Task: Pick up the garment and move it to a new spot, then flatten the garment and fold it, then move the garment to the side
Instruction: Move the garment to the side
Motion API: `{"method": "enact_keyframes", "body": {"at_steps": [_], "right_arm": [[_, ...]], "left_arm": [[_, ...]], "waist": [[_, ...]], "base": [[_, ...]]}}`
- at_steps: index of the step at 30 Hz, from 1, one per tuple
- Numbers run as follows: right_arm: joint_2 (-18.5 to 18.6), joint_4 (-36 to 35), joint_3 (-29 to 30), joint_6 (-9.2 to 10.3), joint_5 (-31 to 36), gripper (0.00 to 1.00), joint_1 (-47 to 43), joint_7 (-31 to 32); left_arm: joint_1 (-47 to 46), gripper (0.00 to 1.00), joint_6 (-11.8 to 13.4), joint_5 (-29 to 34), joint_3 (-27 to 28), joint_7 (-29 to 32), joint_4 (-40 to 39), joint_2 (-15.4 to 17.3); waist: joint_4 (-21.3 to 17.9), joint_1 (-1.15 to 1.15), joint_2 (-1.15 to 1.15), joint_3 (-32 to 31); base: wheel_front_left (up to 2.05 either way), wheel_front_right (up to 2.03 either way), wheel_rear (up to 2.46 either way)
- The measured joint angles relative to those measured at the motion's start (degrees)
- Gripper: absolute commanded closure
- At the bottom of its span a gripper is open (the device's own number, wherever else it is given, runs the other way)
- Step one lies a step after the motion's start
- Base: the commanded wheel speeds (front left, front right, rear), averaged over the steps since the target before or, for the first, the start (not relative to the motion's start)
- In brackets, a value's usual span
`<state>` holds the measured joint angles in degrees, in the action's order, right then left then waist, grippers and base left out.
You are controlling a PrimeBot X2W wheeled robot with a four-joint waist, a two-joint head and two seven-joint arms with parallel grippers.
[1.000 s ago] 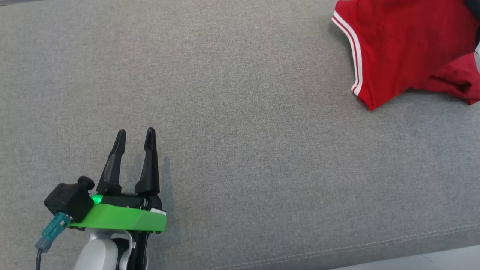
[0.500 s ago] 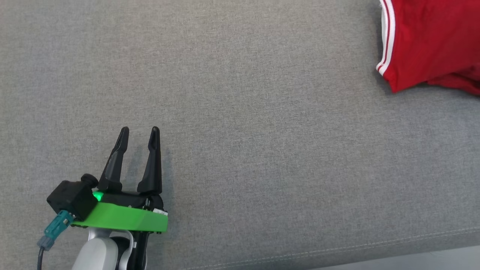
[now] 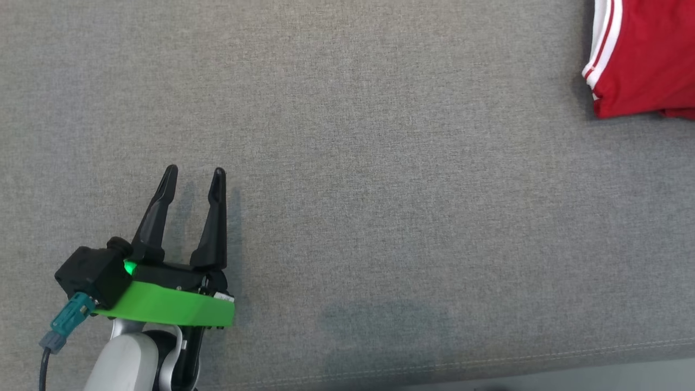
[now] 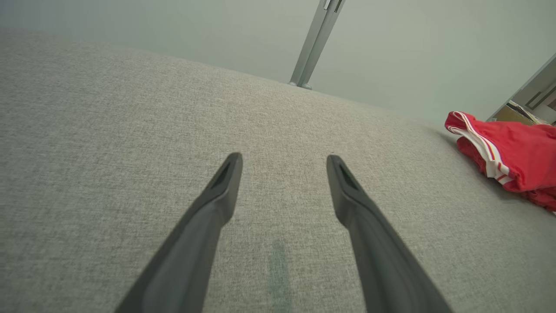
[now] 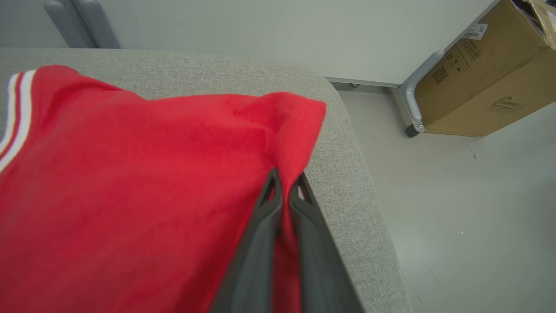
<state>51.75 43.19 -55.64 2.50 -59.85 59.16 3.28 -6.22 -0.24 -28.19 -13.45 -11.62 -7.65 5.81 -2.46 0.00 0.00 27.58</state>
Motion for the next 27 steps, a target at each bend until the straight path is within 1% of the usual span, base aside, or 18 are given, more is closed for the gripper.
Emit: {"method": "enact_keyframes", "body": {"at_steps": [3,8,9,10,12,13,14,15,16,17,22,27], "right_arm": [[-0.71,1.29,-0.15,1.19,0.77,1.00,-0.11,-1.45],[-2.88,3.28,-0.07,2.29,1.69,1.00,-0.10,-4.34],[-3.24,3.87,-0.04,2.76,1.69,1.00,-0.12,-4.54],[-3.49,4.32,-0.02,2.97,1.69,0.99,-0.25,-4.66],[-3.76,5.28,0.10,3.15,1.68,0.93,-0.97,-5.36],[-3.91,5.95,0.16,3.18,1.68,0.82,-1.29,-5.67],[-4.09,6.48,0.30,3.24,1.68,0.65,-1.56,-6.14],[-4.32,6.99,0.48,3.52,1.68,0.50,-1.86,-6.73],[-4.49,7.39,0.53,3.63,1.68,0.15,-2.10,-6.97],[-4.69,7.79,0.71,3.66,1.66,0.00,-2.23,-7.25],[-5.63,9.85,1.41,3.75,1.33,0.00,-2.86,-9.29],[-7.66,11.34,1.47,3.76,1.02,0.00,-4.80,-10.49]], "left_arm": [[-0.15,0.00,0.02,0.30,0.12,0.47,-0.31,0.55],[-0.33,0.00,0.26,0.40,0.20,0.56,-0.57,0.85],[-0.37,0.00,0.26,0.44,0.19,0.58,-0.56,0.90],[-0.44,0.00,0.27,0.46,0.20,0.97,-0.59,0.96],[-0.68,0.00,0.27,0.46,0.18,1.01,-0.62,0.99],[-0.82,0.00,0.27,0.46,0.19,1.05,-0.62,1.01],[-0.88,0.00,0.27,0.46,0.20,1.05,-0.68,1.04],[-0.88,0.00,0.30,0.46,0.21,1.07,-0.75,1.07],[-0.88,0.00,0.33,0.46,0.24,1.11,-0.77,1.12],[-0.88,0.00,0.34,0.46,0.30,1.34,-0.80,1.18],[-0.88,0.00,0.59,0.47,0.42,1.56,-1.21,1.49],[-0.88,0.00,0.77,0.47,0.63,1.99,-1.52,2.07]], "waist": [[0.26,0.00,0.00,1.10],[0.30,0.00,0.00,2.39],[0.26,0.00,0.00,2.53],[0.21,0.00,0.00,2.63],[0.10,0.00,0.00,2.78],[0.06,0.00,0.00,2.82],[0.02,0.00,0.00,2.85],[-0.02,0.00,0.00,2.87],[-0.09,0.00,0.00,2.89],[-0.16,0.00,0.00,2.91],[-0.82,0.00,0.00,2.95],[-1.46,0.00,0.00,2.86]], "base": [[0.00,0.00,0.00],[0.00,0.00,0.00],[0.00,0.00,0.00],[0.00,0.00,0.00],[0.00,0.00,0.00],[0.00,0.00,0.00],[0.00,0.00,0.00],[0.00,0.00,0.00],[0.00,0.00,0.00],[0.00,0.00,0.00],[0.00,0.00,0.00],[0.00,0.00,0.00]]}}
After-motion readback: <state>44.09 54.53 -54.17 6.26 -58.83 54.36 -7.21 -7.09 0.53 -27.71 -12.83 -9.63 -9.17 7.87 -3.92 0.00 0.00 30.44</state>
